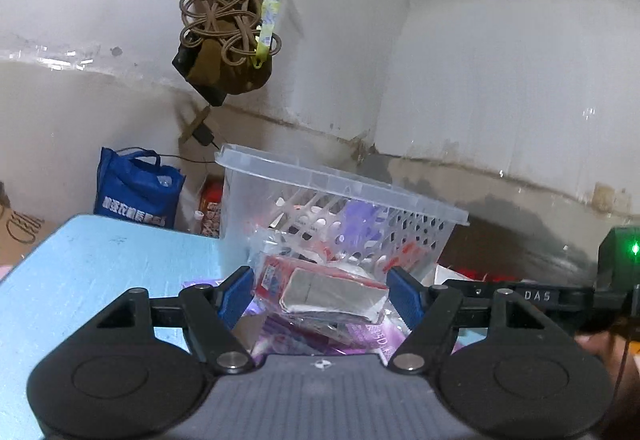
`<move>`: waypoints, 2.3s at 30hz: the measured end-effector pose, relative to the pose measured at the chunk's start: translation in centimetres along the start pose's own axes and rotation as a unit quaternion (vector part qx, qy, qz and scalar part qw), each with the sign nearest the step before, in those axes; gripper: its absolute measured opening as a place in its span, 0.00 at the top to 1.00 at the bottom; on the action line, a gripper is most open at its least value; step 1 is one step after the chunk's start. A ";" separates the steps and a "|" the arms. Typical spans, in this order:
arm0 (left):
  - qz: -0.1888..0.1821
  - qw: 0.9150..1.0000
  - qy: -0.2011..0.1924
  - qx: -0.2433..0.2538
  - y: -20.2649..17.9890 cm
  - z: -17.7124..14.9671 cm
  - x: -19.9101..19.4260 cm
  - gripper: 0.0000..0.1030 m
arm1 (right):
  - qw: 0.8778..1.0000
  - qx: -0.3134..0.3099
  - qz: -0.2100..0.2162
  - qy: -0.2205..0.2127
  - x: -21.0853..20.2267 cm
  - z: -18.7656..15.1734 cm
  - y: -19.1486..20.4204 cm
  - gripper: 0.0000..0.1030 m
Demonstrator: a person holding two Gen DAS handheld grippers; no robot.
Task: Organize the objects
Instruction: 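Grasp the white plastic packet with the right gripper while the left grasps the red-silver box, then lift both held items over the clear basket and open both grippers, then grasp a purple box with the right gripper while the left grasps another purple box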
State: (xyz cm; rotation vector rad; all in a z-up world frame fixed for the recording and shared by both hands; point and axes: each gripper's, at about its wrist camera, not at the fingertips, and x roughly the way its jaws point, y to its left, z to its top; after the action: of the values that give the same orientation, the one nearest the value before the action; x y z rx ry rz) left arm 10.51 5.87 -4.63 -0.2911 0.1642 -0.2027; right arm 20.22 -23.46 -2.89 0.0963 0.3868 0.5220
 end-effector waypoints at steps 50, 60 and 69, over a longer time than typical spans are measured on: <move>0.036 0.994 0.094 0.036 -1.0 0.7 0.5 0.13 | 0.999 -0.038 0.013 0.015 -3.2 -5.1 6.7 0.00; 0.041 0.982 0.142 0.115 -2.8 0.1 3.1 0.13 | 0.996 -0.076 0.006 0.044 -1.7 -4.8 8.9 0.15; 0.040 0.984 0.117 0.127 -3.1 -0.4 2.6 0.32 | 0.997 -0.067 0.006 0.038 -2.0 -5.5 8.2 0.33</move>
State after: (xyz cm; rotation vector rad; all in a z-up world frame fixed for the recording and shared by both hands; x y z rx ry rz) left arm 12.40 2.23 -4.42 -0.0056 0.3793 -0.1762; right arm 12.65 -17.45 -5.76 -0.0501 0.4256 0.5629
